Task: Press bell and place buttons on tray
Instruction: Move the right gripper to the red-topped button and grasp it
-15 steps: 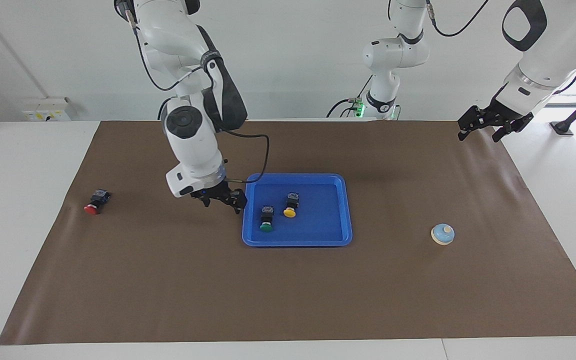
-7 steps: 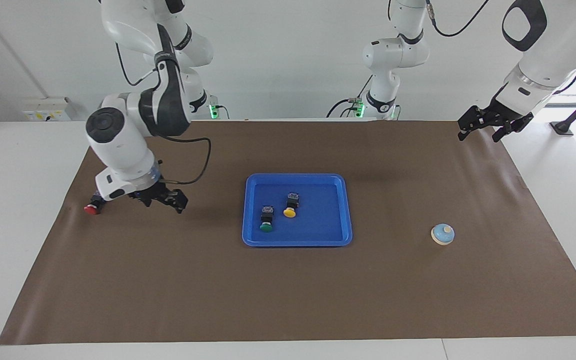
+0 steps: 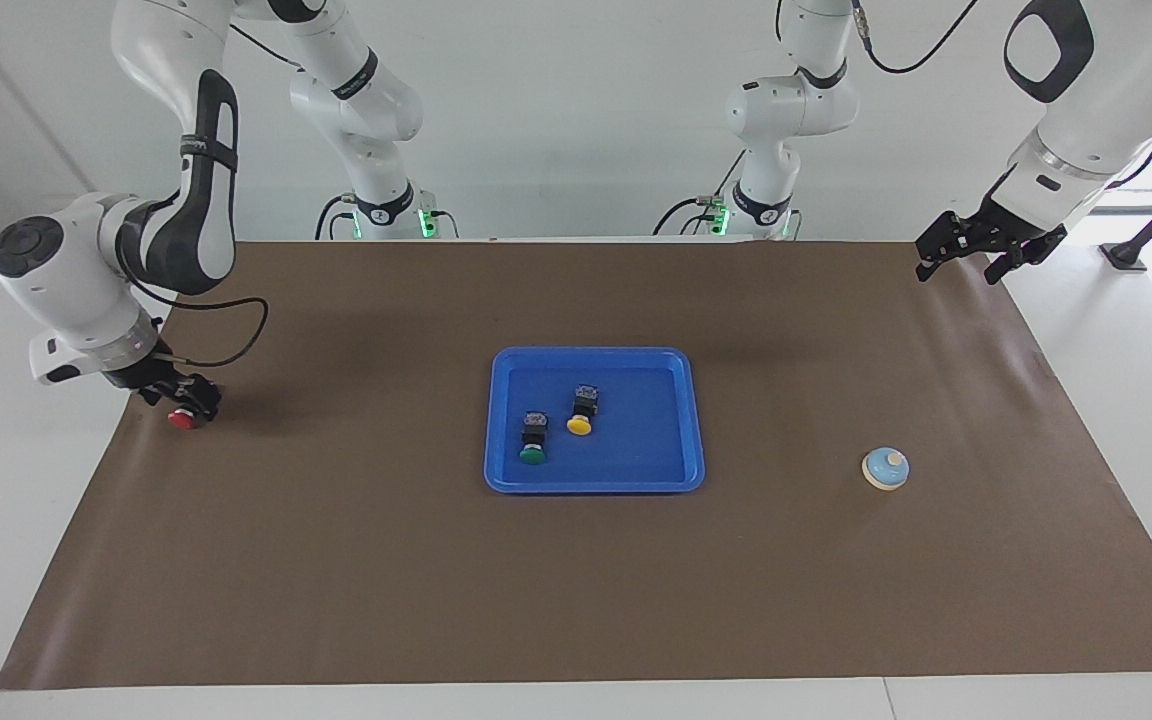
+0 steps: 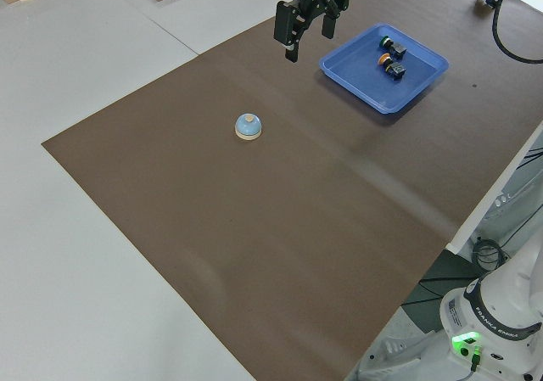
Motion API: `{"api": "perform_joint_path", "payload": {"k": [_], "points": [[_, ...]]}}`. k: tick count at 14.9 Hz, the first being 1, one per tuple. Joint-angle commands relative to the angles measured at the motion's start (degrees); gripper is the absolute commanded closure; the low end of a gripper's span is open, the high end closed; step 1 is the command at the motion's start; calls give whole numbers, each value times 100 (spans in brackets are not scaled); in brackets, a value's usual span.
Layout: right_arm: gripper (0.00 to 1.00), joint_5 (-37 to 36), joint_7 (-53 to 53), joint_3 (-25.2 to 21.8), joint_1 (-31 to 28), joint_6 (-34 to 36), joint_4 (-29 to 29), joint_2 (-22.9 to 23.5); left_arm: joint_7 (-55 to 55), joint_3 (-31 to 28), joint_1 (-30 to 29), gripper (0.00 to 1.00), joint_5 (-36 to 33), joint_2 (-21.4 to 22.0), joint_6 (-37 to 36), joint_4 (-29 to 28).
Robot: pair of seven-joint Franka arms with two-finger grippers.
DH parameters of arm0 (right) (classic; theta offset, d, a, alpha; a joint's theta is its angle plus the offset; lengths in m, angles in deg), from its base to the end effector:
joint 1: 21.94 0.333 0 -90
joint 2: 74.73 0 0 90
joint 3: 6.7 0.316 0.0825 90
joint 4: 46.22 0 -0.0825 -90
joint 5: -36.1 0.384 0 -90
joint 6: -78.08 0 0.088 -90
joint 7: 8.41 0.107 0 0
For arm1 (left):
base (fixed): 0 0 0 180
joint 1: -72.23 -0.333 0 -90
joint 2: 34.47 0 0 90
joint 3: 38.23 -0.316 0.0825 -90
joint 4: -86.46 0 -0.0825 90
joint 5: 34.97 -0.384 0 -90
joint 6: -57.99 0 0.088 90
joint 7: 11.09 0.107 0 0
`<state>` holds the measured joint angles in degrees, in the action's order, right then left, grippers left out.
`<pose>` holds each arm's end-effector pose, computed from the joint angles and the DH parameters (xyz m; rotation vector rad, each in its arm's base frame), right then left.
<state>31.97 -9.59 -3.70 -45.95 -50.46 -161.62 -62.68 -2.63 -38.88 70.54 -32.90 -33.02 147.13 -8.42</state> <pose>0.5513 -0.2149 0.3517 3.0573 -0.4667 0.0159 0.5422 0.0183 0.5972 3.0920 -0.1641 -0.1102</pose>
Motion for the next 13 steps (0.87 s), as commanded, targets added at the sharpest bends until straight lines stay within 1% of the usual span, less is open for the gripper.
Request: {"api": "perform_joint_path", "payload": {"k": [1, 5, 9, 13], "points": [[0, -80, -190, 103, -359, -654, -931, -466, 85, -32, 10, 0, 56, 57, -46, 5], [0, -71, -375, 103, -456, -1242, -1291, -519, 85, -32, 10, 0, 56, 57, -46, 5], [0, -45, -375, 112, -447, -1454, -1450, -528, 85, -32, 10, 0, 56, 57, -46, 5], [0, -36, -384, 112, -456, -1814, -1784, -590, 85, -32, 10, 0, 56, 57, -46, 5]]}}
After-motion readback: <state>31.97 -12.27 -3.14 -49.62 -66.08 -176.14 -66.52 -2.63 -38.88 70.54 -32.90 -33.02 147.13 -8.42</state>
